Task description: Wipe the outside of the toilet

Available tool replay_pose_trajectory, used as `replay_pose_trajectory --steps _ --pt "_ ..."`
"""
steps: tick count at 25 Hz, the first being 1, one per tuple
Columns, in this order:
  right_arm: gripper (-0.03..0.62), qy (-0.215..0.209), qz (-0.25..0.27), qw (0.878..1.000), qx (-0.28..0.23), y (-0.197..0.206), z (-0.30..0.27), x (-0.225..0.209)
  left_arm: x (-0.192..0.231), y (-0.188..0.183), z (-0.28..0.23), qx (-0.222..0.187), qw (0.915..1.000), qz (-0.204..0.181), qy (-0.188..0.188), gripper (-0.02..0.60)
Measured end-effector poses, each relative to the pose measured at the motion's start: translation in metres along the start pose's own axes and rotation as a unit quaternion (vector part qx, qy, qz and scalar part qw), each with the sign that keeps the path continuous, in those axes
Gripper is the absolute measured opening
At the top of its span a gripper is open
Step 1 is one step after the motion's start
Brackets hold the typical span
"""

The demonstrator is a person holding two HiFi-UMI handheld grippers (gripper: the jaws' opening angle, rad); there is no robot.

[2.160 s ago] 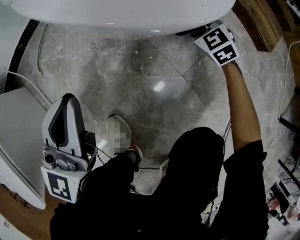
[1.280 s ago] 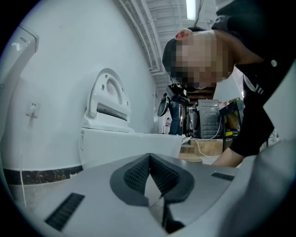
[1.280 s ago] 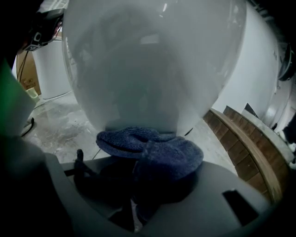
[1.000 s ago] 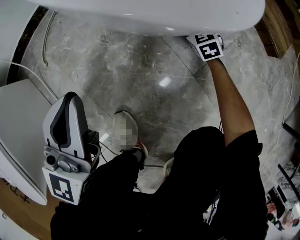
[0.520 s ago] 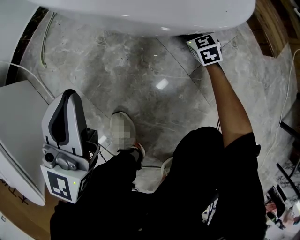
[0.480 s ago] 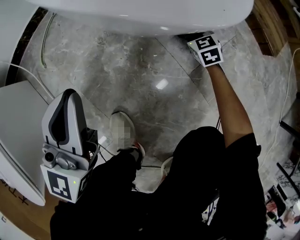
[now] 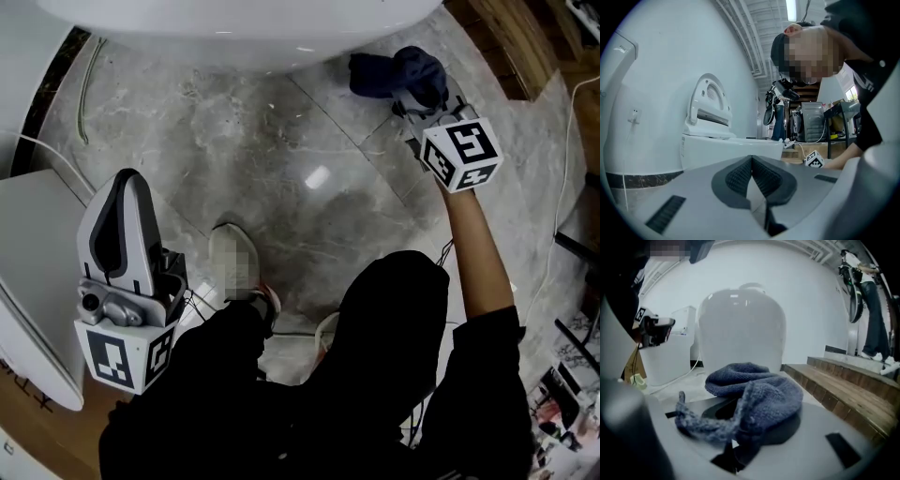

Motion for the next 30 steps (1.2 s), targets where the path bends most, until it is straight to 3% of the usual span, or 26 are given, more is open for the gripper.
replay_pose_trajectory --steps 7,15,20,24,27,30 --pt "0.101 0.038 -0.041 0.995 -0.086 -0.077 0.069 0.004 -0.002 0.001 0.0 0.018 0.9993 -0.008 -0.03 0.011" --pt "0.103 0.104 -0.05 0.984 -0.137 -0.105 0.141 -0.004 0.006 -0.02 0.01 0.004 0.9978 -0.023 -0.062 0.009" --pt "0.101 0.153 -0.003 0.976 -0.156 -0.114 0.171 -0.009 0.016 -0.027 0.008 0.005 0.9968 -0.034 -0.073 0.011" --pt "0.101 0.134 0.026 0.982 -0.13 -0.108 0.16 0.006 0.03 -0.019 0.009 0.048 0.9949 -0.036 -0.081 0.009" --pt "0.101 0.142 0.027 0.979 -0.146 -0.119 0.158 0.009 0.035 -0.024 0.013 0.041 0.9926 -0.071 -0.09 0.009" --pt "0.101 0.153 0.038 0.974 -0.165 -0.135 0.154 0.011 0.048 -0.033 0.017 0.029 0.991 -0.081 -0.103 0.009"
Point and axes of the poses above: the fingertips, and each gripper's own axes: z backward along the fingers, x to its left, y out of its underside, the point moved 5 cm from there along z, backward along the fingers, and after that the axes turned 13 degrees about -x, right-handed, at the moved point
